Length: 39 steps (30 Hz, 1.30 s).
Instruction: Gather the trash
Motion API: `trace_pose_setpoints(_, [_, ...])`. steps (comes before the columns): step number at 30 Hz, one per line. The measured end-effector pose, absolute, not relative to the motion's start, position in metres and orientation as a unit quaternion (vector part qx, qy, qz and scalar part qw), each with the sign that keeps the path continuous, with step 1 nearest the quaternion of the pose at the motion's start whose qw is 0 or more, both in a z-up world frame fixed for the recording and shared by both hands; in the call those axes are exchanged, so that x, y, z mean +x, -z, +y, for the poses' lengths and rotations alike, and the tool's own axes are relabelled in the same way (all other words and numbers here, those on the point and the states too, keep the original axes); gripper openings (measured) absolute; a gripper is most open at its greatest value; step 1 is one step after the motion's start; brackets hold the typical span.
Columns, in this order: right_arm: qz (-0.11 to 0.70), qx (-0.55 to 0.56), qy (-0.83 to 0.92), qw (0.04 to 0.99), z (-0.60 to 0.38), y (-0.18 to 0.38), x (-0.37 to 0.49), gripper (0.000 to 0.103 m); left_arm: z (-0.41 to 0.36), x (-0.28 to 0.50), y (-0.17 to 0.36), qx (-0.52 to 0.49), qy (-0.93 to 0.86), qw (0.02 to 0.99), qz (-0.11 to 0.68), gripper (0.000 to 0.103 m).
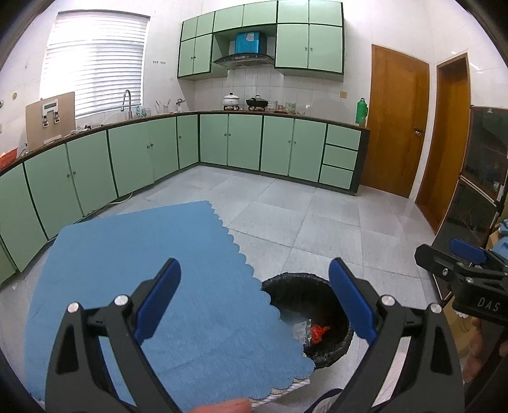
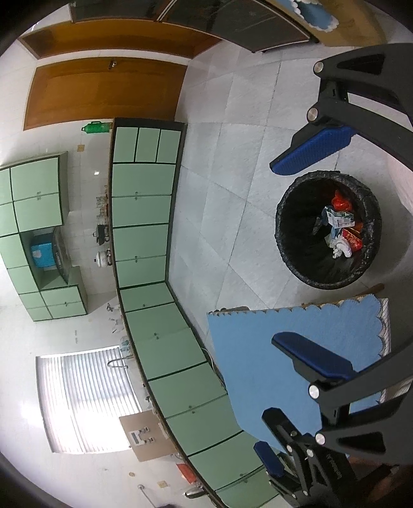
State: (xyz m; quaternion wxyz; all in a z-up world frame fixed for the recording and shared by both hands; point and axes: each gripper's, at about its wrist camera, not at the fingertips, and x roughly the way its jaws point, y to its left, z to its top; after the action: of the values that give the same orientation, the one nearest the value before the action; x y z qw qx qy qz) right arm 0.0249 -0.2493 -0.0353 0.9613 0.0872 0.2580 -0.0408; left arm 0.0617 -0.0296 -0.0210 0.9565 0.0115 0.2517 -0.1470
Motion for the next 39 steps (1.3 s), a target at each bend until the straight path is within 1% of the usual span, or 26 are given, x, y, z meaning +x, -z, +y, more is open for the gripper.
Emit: trace_pose_setpoints(39, [0.251, 0.077, 0.028, 0.964, -0.2428, 0.0348, 0.0303, 0.097, -0.0278, 0.0599, 0.0211, 0.003, 0.139, 0.958, 0.25, 0.091])
